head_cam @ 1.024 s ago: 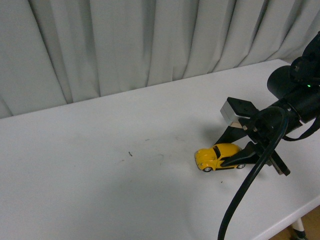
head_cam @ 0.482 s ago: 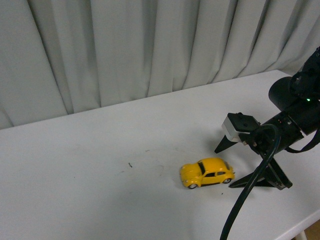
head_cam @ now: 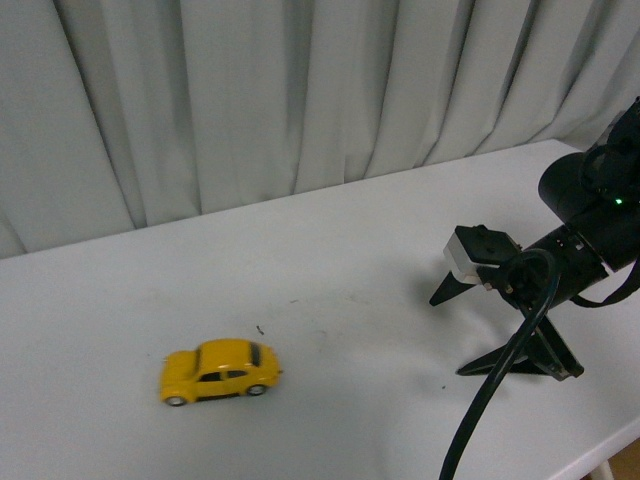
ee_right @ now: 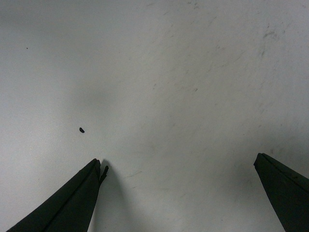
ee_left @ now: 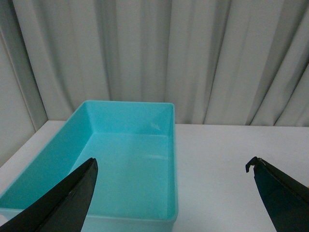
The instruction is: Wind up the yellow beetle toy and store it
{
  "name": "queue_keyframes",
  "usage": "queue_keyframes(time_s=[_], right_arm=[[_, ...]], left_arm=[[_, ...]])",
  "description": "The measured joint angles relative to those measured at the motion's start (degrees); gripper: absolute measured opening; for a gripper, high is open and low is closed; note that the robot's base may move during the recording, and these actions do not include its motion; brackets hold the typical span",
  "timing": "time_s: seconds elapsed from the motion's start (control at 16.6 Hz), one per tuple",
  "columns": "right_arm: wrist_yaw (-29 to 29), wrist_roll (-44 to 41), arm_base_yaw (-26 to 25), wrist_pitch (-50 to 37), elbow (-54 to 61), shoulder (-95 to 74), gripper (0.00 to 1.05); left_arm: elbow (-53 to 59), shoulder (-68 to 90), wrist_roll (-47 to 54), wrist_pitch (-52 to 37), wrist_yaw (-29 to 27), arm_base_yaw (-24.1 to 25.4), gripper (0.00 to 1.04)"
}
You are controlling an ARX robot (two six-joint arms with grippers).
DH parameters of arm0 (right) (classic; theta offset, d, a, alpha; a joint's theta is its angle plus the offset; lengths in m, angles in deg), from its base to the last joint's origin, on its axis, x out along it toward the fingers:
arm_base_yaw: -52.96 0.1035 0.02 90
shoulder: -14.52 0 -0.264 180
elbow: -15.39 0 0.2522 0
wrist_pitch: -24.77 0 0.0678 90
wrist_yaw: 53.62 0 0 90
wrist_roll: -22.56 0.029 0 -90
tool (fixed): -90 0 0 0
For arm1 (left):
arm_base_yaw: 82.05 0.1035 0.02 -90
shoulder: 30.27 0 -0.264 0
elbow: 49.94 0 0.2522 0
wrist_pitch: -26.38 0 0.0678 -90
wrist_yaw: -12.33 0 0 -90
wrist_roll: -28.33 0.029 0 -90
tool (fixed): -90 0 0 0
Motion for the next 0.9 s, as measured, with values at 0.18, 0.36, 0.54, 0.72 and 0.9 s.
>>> queue_keyframes(time_s=[0.18, 0.36, 0.54, 0.72, 0.9], right_arm=[[-0.2, 0.44, 0.07, -1.49, 0.11, 0.59, 0.98], [-1.03, 0.81, 0.9, -3.54, 0.92, 2.78, 0.98], [0.31, 3.08, 1.6, -5.22, 0.9, 9.94, 0.98], [1.2, 4.2, 1.99, -4.81, 0.81, 18.75, 0.98], [2.05, 5.7, 3.58, -4.85, 0.83, 27.12, 0.98]], left_arm=[[0.0, 0.0, 0.0, 0.0, 0.0, 0.0, 0.98], [0.0, 0.0, 0.0, 0.0, -0.02, 0.0, 0.98], [0.0, 0.0, 0.0, 0.0, 0.0, 0.0, 0.98], [0.0, 0.0, 0.0, 0.0, 0.0, 0.0, 0.98], [0.0, 0.0, 0.0, 0.0, -0.02, 0.0, 0.98]])
